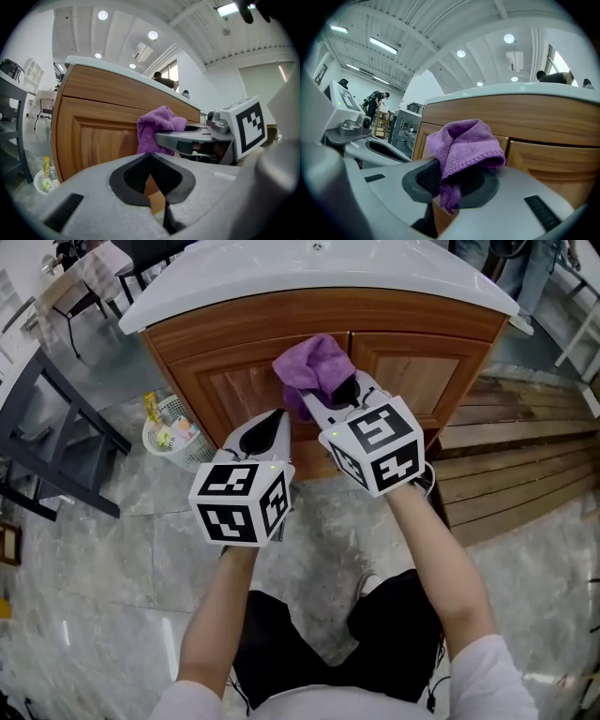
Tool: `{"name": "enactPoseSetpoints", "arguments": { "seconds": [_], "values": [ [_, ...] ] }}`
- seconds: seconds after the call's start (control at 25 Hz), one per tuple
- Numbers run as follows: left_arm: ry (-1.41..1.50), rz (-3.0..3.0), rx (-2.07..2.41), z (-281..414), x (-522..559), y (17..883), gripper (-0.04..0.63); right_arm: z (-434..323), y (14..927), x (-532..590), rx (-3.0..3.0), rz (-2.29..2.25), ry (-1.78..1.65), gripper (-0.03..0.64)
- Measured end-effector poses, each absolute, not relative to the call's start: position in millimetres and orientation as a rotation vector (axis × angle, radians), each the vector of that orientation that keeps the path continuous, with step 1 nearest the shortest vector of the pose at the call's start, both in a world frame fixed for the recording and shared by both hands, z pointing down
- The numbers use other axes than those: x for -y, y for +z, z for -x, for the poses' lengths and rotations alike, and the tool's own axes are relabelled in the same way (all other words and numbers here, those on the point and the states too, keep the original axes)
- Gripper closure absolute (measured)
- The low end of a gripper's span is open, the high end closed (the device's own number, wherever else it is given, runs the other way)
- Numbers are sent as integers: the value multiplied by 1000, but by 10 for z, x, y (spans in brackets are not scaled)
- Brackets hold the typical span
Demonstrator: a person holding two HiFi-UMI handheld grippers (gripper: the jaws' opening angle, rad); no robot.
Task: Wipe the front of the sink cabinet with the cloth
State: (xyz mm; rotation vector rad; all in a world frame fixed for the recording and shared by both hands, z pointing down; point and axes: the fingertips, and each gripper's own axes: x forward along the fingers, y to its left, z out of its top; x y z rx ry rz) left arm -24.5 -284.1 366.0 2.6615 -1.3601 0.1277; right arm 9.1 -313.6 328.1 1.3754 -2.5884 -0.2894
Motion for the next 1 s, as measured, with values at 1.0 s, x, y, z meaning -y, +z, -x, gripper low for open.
{"name": "enactPoseSetpoints", "arguments": {
  "seconds": [1.0],
  "values": [
    [130, -2798, 1091, -959, 2807, 3641, 591, -2030, 3146, 2991, 2309, -1790, -249, 549]
  ]
}}
